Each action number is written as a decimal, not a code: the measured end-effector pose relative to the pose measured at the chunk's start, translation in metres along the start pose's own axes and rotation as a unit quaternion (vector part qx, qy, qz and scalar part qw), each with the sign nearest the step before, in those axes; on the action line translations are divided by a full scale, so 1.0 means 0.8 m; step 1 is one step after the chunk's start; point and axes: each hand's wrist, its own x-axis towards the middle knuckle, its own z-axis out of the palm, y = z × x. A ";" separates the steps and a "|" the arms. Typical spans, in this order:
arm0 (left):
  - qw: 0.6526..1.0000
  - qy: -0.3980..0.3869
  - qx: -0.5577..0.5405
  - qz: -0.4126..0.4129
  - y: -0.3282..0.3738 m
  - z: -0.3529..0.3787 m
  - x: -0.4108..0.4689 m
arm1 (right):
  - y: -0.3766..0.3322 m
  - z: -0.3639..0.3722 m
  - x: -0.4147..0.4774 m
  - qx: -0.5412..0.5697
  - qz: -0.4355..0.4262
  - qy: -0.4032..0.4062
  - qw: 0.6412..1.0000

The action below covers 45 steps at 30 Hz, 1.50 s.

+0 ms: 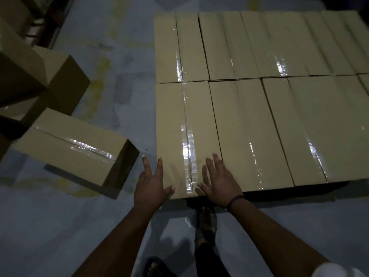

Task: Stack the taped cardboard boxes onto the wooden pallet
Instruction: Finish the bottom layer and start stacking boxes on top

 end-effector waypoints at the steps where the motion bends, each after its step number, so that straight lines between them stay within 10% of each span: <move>1: 1.000 0.004 -0.005 -0.002 -0.005 -0.005 -0.005 | -0.011 -0.001 0.000 -0.001 -0.008 -0.002 1.000; 24: 0.976 0.054 -0.129 -0.166 -0.255 -0.113 -0.166 | -0.355 0.034 0.025 -0.010 -0.157 -0.042 0.987; 45: 0.938 0.003 -0.222 -0.267 -0.435 -0.123 0.097 | -0.431 0.133 0.351 -0.114 -0.206 -0.171 0.957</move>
